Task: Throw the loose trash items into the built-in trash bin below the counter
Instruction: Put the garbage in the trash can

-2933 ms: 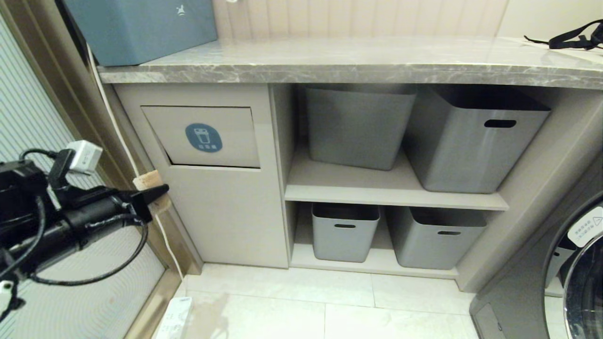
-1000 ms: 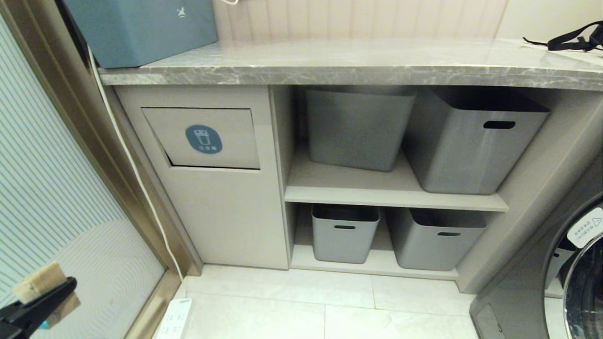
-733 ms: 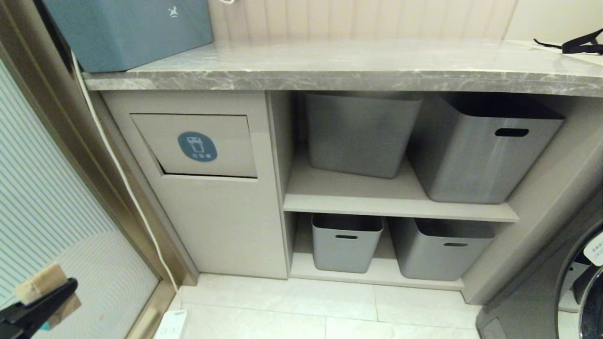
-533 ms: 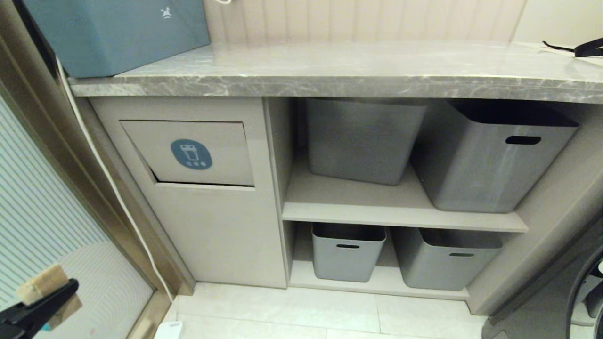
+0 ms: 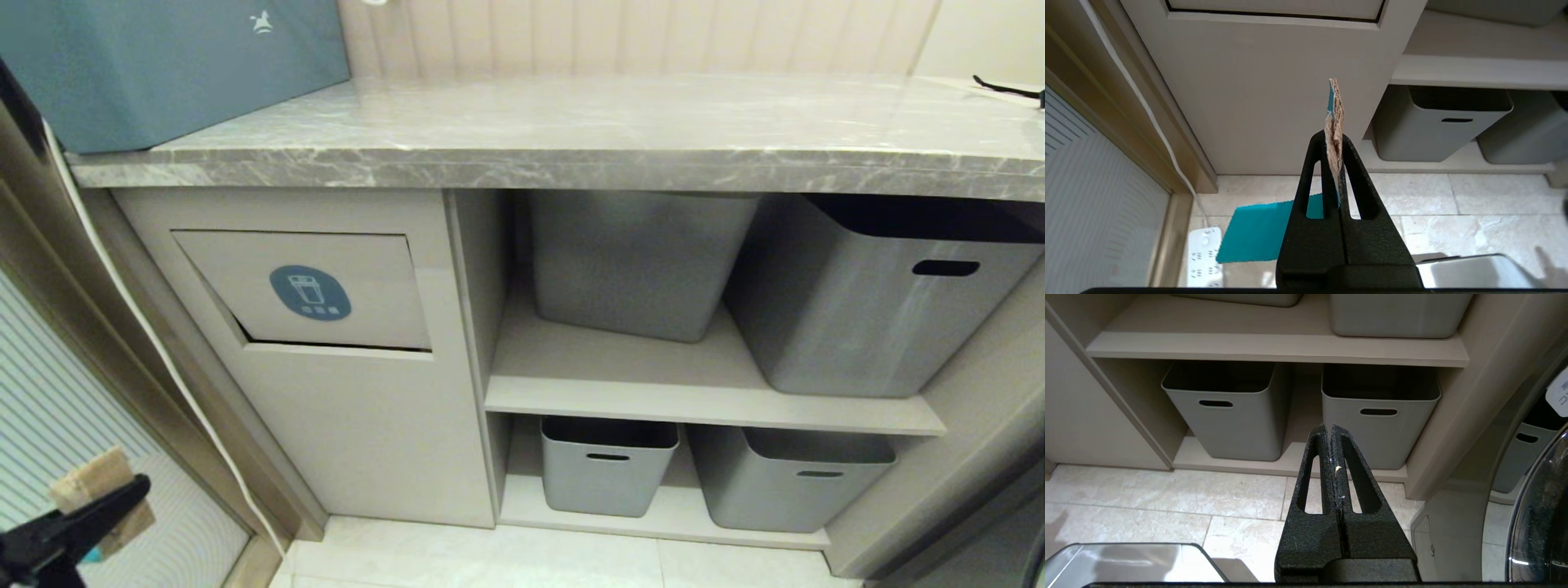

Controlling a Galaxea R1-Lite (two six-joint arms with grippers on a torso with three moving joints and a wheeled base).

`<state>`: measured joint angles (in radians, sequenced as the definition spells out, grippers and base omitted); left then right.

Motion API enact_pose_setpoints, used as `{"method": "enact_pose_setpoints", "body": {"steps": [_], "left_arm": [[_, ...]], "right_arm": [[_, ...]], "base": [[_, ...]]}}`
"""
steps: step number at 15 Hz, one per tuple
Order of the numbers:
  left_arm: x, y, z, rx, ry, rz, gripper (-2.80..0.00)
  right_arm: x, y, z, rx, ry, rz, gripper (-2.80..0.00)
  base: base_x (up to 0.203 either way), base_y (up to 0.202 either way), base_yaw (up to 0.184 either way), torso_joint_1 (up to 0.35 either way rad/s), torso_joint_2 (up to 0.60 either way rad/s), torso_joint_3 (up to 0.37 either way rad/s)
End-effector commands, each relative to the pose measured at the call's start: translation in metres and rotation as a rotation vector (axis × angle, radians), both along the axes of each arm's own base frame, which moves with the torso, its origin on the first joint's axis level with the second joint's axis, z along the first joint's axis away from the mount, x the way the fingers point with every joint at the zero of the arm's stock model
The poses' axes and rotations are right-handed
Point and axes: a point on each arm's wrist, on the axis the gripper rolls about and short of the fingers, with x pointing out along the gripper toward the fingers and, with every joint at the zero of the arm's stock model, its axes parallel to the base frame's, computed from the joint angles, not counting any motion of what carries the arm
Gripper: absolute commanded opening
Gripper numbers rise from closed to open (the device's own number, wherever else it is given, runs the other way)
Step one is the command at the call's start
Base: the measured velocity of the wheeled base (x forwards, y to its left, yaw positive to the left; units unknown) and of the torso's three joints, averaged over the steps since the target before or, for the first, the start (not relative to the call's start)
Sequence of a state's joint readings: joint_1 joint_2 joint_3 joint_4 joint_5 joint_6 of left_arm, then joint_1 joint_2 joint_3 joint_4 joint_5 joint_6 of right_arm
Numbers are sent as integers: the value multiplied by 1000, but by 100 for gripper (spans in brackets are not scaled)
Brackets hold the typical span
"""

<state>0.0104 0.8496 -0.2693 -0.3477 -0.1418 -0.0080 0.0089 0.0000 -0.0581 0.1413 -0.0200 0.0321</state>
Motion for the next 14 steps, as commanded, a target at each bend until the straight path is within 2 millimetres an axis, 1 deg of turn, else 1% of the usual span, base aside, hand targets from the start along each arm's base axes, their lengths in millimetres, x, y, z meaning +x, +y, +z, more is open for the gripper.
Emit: {"method": "enact_pose_setpoints", "body": {"steps": [1, 3, 5, 7, 9, 14], "left_arm": [[36, 1, -4, -44, 112, 16, -280], [70, 2, -8, -85, 128, 32, -280], [106, 3, -16, -101, 84, 38, -280], [131, 4, -28, -115, 26, 39, -280], [148, 5, -38, -121, -24, 32, -280], [175, 5, -59, -126, -101, 9, -280]], "right_arm": [[0, 0, 0, 0, 3, 0, -280], [0, 0, 0, 0, 1, 0, -280], [0, 0, 0, 0, 3, 0, -280], [0, 0, 0, 0, 1, 0, -280], [0, 0, 0, 0, 3, 0, -280], [0, 0, 0, 0, 3, 0, -280]], "base": [[0, 0, 0, 0, 0, 0], [0, 0, 0, 0, 0, 0], [0, 0, 0, 0, 0, 0], [0, 0, 0, 0, 0, 0], [0, 0, 0, 0, 0, 0], [0, 0, 0, 0, 0, 0]]}}
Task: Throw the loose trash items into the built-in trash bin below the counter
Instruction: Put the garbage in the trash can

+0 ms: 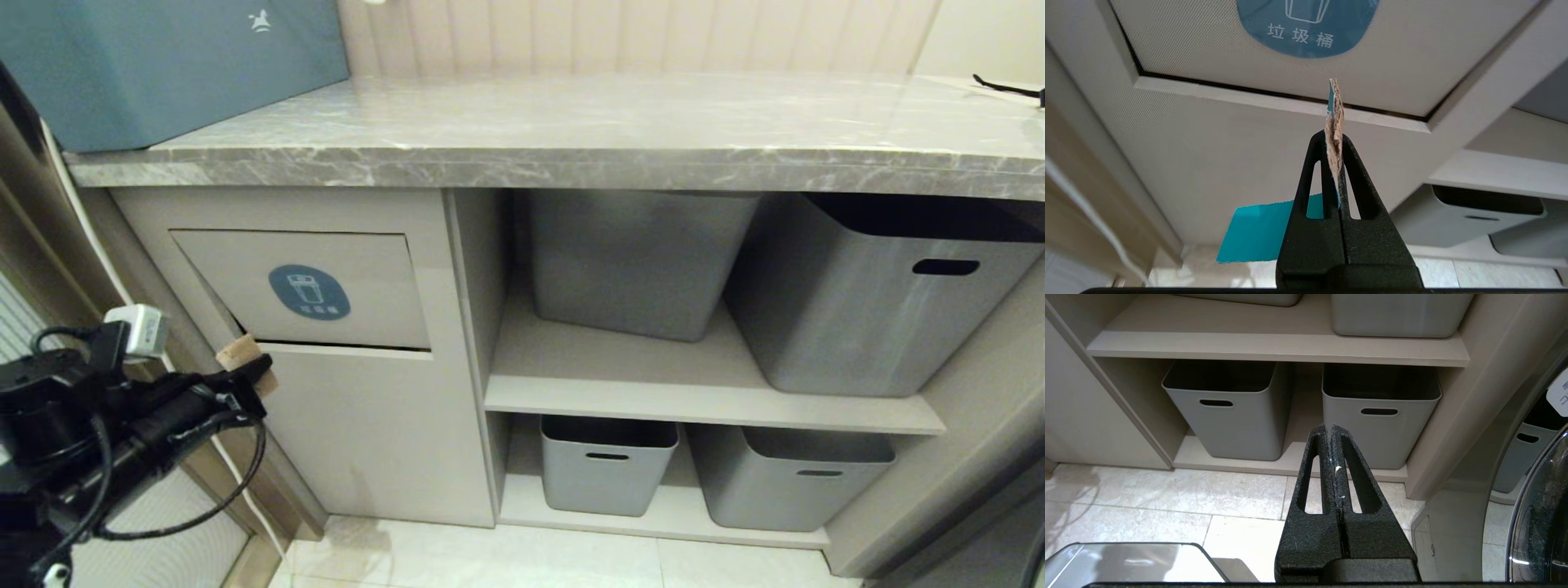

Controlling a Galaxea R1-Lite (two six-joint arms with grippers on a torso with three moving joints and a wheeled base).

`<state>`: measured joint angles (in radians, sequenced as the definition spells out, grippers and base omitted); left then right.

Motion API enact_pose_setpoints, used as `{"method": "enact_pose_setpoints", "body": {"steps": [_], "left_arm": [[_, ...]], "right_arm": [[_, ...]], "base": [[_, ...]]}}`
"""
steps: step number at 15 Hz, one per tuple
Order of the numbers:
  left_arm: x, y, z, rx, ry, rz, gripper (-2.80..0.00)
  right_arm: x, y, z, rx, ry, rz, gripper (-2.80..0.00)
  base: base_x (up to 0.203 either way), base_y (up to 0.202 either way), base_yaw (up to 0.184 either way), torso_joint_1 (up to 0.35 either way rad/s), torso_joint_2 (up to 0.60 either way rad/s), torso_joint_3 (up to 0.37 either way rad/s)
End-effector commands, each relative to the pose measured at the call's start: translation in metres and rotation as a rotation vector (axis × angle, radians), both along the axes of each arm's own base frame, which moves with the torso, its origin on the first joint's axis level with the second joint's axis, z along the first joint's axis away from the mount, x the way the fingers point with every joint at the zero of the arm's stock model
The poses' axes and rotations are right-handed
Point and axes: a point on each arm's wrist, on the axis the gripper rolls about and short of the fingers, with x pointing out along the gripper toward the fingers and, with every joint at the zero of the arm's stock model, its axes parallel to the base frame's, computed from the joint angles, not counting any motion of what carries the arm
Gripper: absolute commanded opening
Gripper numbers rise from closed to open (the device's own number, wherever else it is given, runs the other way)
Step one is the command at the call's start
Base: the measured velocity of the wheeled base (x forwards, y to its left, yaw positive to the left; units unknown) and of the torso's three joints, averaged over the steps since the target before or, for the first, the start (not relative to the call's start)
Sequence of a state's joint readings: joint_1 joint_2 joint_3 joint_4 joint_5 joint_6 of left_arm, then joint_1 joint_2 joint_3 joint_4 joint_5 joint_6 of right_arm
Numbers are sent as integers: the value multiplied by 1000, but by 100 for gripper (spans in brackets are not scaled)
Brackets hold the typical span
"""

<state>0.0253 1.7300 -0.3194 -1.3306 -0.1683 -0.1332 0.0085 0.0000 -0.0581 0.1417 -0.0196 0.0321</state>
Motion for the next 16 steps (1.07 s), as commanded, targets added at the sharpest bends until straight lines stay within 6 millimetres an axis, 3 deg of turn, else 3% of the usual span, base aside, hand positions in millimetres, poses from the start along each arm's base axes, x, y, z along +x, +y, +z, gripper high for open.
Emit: {"method": "enact_pose_setpoints", "body": {"steps": [1, 6, 16], "left_arm": [[20, 0, -21, -1, 11, -2, -280], [74, 3, -22, 8, -105, 9, -280], [148, 5, -45, 29, -202, 6, -280]], "right_arm": [[0, 0, 0, 0, 2, 0, -280], [0, 0, 0, 0, 2, 0, -280], [0, 0, 0, 0, 2, 0, -280]], "base": [[0, 0, 0, 0, 0, 0], [0, 0, 0, 0, 0, 0], [0, 0, 0, 0, 0, 0]]}}
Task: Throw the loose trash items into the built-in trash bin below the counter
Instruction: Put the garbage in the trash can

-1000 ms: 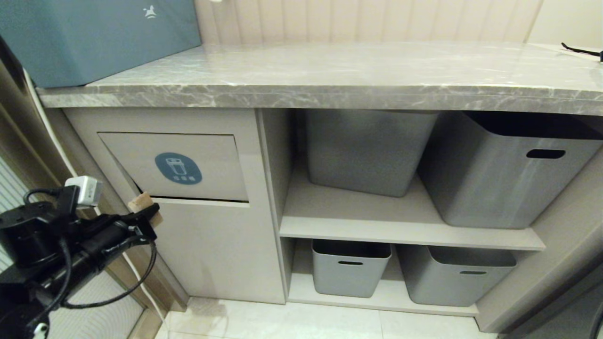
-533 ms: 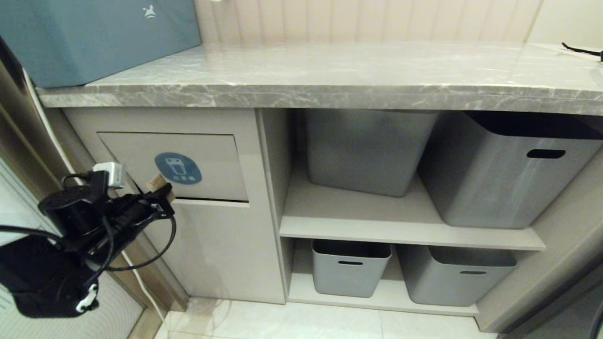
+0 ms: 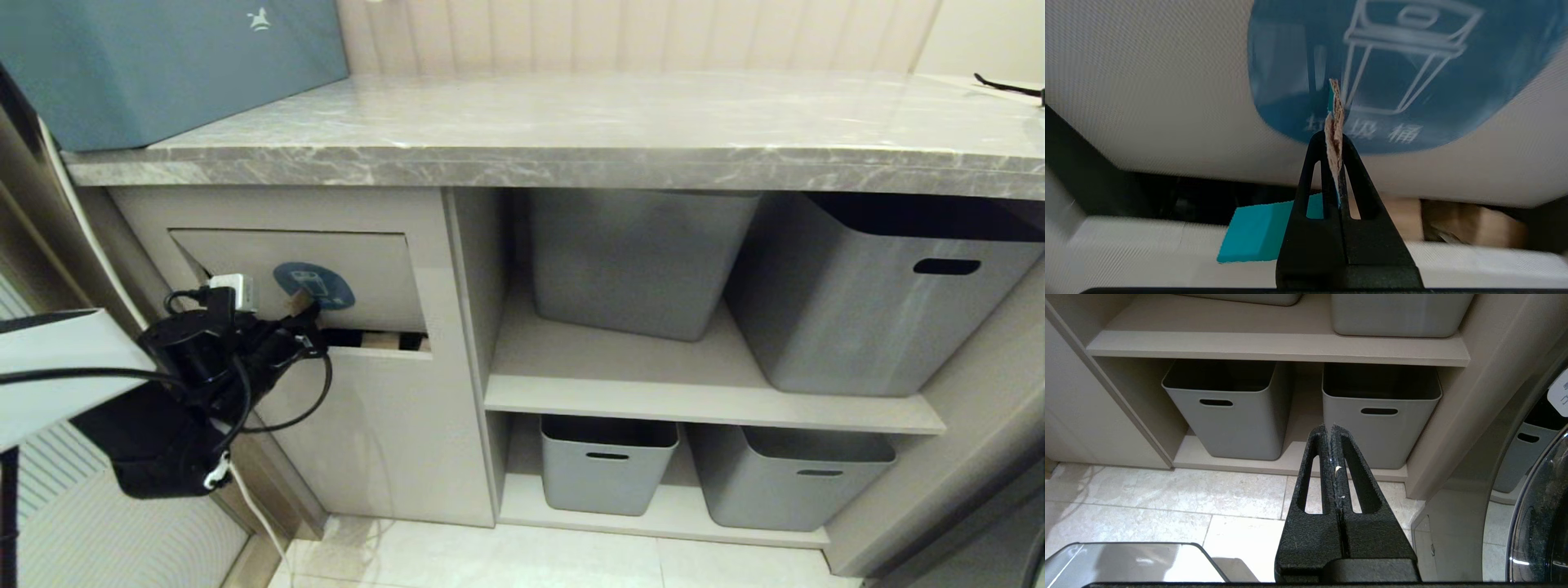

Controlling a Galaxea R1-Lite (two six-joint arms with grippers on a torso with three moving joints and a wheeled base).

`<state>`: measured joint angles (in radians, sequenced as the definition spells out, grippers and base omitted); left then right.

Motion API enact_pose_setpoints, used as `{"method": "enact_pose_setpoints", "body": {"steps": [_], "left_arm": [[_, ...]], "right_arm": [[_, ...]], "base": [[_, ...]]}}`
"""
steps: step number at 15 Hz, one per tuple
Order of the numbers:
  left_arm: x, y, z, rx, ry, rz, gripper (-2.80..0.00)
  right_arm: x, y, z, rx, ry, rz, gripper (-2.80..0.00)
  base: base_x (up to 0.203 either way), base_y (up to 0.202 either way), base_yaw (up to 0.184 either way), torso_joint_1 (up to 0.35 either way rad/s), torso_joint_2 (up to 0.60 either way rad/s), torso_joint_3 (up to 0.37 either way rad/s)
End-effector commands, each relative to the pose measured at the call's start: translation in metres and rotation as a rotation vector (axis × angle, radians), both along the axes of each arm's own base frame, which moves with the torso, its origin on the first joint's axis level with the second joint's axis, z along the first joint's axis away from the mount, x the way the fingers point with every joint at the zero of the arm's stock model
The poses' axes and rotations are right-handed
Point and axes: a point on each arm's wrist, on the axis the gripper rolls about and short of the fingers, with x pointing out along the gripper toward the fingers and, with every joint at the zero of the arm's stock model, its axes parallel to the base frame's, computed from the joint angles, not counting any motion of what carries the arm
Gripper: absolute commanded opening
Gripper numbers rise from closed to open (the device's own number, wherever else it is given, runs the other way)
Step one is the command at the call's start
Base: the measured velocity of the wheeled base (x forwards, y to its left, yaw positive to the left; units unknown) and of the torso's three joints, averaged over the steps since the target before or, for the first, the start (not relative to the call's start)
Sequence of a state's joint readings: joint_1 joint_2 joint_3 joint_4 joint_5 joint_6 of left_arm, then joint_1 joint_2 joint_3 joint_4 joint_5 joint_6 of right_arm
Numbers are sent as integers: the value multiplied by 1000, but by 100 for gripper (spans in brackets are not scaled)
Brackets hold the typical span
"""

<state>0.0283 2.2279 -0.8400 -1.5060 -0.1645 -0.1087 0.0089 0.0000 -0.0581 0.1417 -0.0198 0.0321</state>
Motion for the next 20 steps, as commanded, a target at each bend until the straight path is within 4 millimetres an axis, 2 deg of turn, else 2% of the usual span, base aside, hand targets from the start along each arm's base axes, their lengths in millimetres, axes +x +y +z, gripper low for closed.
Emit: {"method": "enact_pose_setpoints", "body": {"steps": [1, 5, 10, 11, 17, 20], "left_arm": [[15, 0, -9, -1, -16, -2, -280], [32, 0, -13, -1, -52, -8, -280], [38, -3, -11, 1, -76, -16, -280], [40, -3, -10, 0, -87, -15, 0], [39, -3, -8, 0, -90, -15, 0], [23, -4, 6, -9, -86, -15, 0]], "right_arm": [[0, 0, 0, 0, 1, 0, -280], [0, 0, 0, 0, 2, 0, -280], [0, 0, 0, 0, 1, 0, -280], [0, 0, 0, 0, 2, 0, -280], [0, 0, 0, 0, 2, 0, -280], [0, 0, 0, 0, 1, 0, -280]], "base": [[0, 0, 0, 0, 0, 0], [0, 0, 0, 0, 0, 0], [0, 0, 0, 0, 0, 0], [0, 0, 0, 0, 0, 0], [0, 0, 0, 0, 0, 0], [0, 0, 0, 0, 0, 0]]}}
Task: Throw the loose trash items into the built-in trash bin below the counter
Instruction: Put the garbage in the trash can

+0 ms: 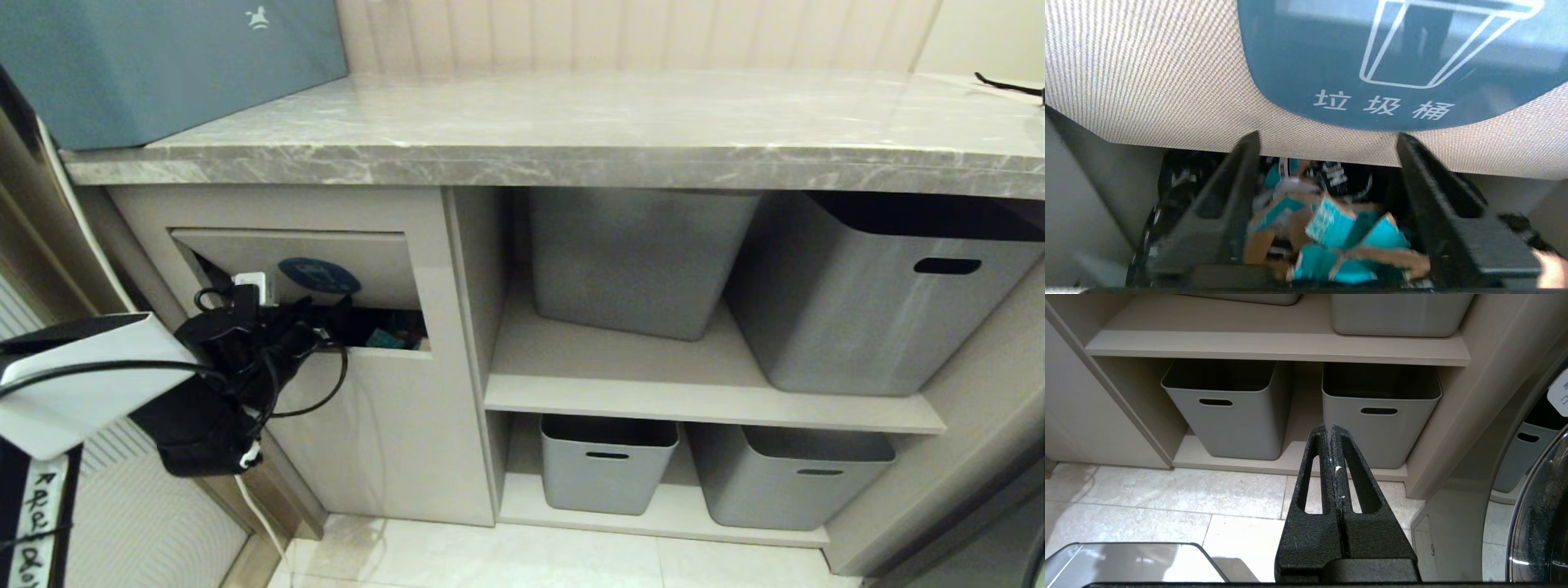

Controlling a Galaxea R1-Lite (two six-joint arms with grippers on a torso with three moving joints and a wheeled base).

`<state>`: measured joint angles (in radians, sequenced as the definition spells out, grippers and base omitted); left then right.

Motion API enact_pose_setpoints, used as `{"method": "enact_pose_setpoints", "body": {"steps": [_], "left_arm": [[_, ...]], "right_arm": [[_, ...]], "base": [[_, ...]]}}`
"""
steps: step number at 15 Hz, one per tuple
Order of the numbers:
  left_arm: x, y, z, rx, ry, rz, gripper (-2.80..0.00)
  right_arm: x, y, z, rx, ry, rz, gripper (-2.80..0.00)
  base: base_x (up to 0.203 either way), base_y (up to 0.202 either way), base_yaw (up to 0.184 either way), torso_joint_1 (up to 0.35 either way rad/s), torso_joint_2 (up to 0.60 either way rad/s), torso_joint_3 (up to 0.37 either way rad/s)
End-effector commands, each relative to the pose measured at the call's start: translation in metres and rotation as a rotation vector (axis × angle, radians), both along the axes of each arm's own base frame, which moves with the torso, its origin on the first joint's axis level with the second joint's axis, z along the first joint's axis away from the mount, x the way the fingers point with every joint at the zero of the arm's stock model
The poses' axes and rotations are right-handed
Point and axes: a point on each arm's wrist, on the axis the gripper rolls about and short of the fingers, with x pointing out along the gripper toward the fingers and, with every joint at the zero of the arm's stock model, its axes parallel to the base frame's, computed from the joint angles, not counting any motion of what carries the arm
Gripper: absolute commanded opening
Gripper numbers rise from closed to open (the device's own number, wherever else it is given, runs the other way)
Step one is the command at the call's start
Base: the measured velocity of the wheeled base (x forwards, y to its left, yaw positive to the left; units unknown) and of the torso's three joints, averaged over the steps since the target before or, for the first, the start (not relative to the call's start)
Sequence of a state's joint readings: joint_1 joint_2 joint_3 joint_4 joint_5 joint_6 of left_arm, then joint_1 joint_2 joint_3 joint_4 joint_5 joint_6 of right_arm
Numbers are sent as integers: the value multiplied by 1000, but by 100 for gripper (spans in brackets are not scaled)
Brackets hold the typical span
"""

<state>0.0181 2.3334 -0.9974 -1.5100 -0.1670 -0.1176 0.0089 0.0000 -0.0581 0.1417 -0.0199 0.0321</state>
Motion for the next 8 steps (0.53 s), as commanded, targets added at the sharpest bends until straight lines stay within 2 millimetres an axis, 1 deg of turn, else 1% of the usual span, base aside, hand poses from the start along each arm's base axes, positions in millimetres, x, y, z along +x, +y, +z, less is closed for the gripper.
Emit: {"method": "enact_pose_setpoints", "body": {"steps": [1, 3, 5, 6, 7, 8], "left_arm": [[-18, 0, 23, -14, -30, -2, 0], [-45, -2, 27, -32, 24, -9, 0], [-82, -9, 25, -38, 107, -26, 0], [-99, -11, 32, -38, 111, -31, 0], [-113, -12, 40, -38, 104, -34, -280], [-127, -13, 48, -38, 88, -37, -280]], "right_arm": [[0, 0, 0, 0, 1, 0, -280], [0, 0, 0, 0, 0, 0, -280], [0, 0, 0, 0, 2, 0, -280], [0, 0, 0, 0, 2, 0, -280], [0, 0, 0, 0, 2, -1, -280], [0, 0, 0, 0, 1, 0, -280]], "base": [[0, 0, 0, 0, 0, 0], [0, 0, 0, 0, 0, 0], [0, 0, 0, 0, 0, 0], [0, 0, 0, 0, 0, 0], [0, 0, 0, 0, 0, 0], [0, 0, 0, 0, 0, 0]]}}
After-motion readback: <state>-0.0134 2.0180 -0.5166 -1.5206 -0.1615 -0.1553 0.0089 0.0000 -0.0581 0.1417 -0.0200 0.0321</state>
